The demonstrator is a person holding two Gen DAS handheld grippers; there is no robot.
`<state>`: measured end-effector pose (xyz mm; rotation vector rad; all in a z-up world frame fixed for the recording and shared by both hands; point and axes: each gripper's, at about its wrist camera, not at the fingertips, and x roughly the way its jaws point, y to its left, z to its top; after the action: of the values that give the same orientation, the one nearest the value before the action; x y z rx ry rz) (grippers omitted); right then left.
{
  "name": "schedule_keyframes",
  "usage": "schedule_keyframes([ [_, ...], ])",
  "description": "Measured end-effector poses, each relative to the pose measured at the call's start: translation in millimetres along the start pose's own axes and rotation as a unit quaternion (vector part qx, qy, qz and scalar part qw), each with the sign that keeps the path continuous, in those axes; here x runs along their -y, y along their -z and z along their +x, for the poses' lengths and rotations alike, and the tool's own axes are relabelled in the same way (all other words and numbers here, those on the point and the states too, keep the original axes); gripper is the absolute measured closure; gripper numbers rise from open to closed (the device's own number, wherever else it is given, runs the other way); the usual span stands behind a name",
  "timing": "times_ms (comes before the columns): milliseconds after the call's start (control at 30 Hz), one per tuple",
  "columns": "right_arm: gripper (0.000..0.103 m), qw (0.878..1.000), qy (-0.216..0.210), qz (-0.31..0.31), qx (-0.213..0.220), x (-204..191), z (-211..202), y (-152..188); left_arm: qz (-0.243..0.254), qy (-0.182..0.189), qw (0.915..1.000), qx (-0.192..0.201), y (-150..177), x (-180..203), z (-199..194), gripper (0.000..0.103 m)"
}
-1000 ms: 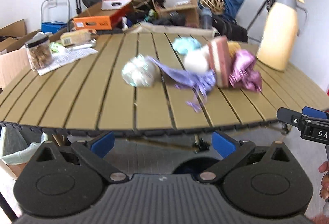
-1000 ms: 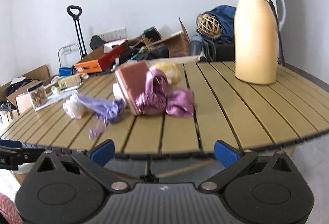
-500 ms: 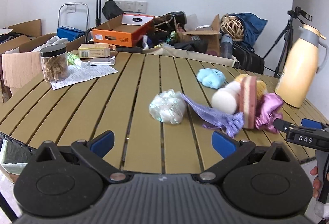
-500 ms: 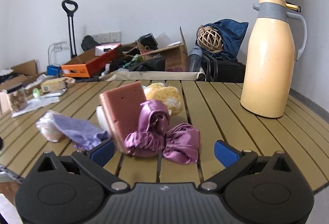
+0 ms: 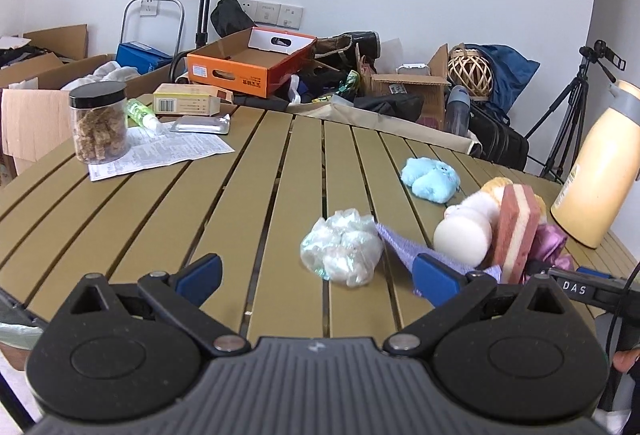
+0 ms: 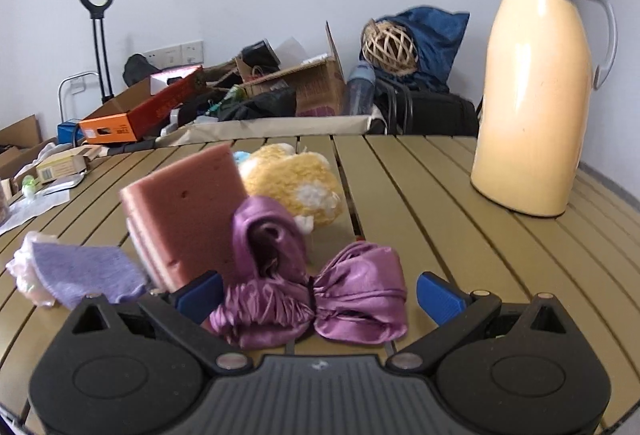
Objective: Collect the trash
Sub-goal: 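Move both tools back toward the items on the table, then grasp the clear plastic bag with the left tool while the right grasps the purple scrunchie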
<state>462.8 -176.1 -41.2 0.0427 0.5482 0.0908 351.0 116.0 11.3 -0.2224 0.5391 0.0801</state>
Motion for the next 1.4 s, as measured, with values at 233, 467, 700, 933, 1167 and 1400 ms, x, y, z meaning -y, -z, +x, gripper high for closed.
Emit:
schedule_keyframes([
  [233, 0.0, 1.0, 0.006, 0.004, -0.015, -2, 21, -5, 0.002, 0.0, 1.0, -0.006, -1, -3, 23, 0.0],
  [467, 0.026, 1.0, 0.015, -0.005, -0.016, -7, 27, -3, 0.007, 0.004, 0.9998, -0.017, 1, -11, 38, 0.0],
  [700, 0.051, 0.999, 0.016, -0.032, -0.007, -12, 15, 1, 0.041, 0.009, 0.9987, -0.029, 1, -1, 54, 0.0],
  [933, 0.071, 0.999, -0.002, -0.036, 0.026, -9, -5, -2, 0.077, -0.001, 0.996, -0.046, 3, 17, 75, 0.0],
  [1167, 0.072, 0.998, -0.02, -0.031, 0.057, 6, -22, -3, 0.112, -0.031, 0.9924, -0.041, 3, 34, 95, 0.001],
  [1400, 0.072, 0.996, -0.037, -0.039, 0.076, 17, -32, -6, 0.118, -0.031, 0.9911, -0.053, 7, 40, 106, 0.052],
])
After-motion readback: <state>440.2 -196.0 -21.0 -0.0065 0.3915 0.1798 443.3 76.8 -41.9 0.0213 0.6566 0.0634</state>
